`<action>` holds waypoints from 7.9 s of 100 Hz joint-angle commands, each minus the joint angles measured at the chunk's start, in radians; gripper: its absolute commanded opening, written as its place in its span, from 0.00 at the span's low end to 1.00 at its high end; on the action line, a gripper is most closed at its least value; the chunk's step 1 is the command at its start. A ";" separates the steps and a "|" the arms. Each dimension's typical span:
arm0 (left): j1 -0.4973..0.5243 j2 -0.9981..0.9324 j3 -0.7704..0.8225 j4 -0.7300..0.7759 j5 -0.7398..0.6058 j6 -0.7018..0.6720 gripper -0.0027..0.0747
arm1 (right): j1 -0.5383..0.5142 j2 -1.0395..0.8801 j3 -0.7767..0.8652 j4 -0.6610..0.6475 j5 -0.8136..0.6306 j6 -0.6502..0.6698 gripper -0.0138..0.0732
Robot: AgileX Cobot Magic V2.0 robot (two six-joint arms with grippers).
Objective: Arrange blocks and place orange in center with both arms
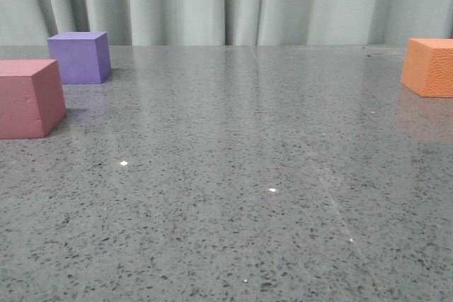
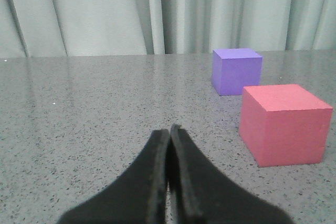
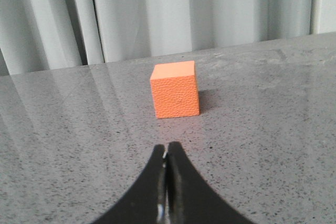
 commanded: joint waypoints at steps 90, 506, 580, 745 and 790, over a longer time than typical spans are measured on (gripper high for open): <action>0.002 -0.033 0.055 -0.007 -0.078 -0.004 0.01 | -0.006 0.902 -0.825 0.055 0.435 -0.009 0.08; 0.002 -0.033 0.055 -0.007 -0.078 -0.004 0.01 | 0.381 1.629 -1.526 -0.101 0.655 0.263 0.50; 0.002 -0.033 0.055 -0.007 -0.078 -0.004 0.01 | 0.546 1.803 -1.556 -0.324 0.626 0.616 0.50; 0.002 -0.033 0.055 -0.007 -0.078 -0.004 0.01 | 0.366 1.567 -1.643 -0.331 0.789 0.235 0.89; 0.002 -0.033 0.055 -0.007 -0.078 -0.004 0.01 | 0.190 1.251 -1.174 -0.331 0.743 0.189 0.89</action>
